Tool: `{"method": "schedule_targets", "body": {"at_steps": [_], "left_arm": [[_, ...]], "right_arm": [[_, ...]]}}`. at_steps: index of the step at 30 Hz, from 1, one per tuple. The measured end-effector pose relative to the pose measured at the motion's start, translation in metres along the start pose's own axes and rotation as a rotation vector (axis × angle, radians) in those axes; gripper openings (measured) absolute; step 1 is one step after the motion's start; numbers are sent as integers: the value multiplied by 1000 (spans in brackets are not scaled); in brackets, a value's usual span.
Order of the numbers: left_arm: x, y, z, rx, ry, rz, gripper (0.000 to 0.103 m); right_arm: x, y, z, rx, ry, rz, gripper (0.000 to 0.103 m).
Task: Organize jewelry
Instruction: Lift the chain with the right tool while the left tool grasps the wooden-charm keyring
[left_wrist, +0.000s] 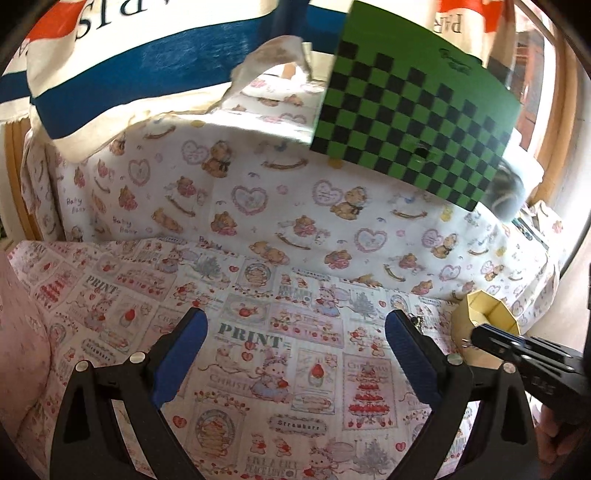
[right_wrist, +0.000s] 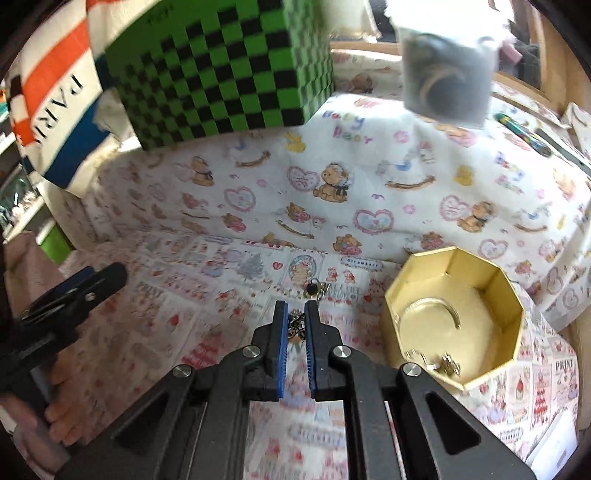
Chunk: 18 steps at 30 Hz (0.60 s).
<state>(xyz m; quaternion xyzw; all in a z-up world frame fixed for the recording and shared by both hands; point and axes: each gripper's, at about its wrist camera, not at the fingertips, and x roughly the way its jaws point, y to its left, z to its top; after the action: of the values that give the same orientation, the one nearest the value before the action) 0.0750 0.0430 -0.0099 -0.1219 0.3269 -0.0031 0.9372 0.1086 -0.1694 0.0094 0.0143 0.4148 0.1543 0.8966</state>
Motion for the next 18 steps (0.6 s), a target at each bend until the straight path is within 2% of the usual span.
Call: {"method": "schedule_targets", "body": {"at_steps": [5, 10, 12, 14, 16, 18], "left_arm": [[2, -16, -6, 83, -9, 28, 96], [5, -30, -13, 129, 30, -15, 96], [5, -38, -20, 151, 33, -21, 96], [9, -48, -29, 174, 71, -45, 96], [11, -62, -33, 219, 100, -104, 94], [12, -81, -36, 283, 102, -114, 85]], "right_arm": [[-18, -20, -9, 57, -7, 87, 9], [-24, -29, -18, 63, -37, 78, 9], [-26, -36, -21, 88, -61, 82, 9], [-31, -48, -23, 129, -89, 91, 9], [-34, -55, -23, 142, -101, 86, 9], [-40, -62, -23, 143, -120, 80, 9]]}}
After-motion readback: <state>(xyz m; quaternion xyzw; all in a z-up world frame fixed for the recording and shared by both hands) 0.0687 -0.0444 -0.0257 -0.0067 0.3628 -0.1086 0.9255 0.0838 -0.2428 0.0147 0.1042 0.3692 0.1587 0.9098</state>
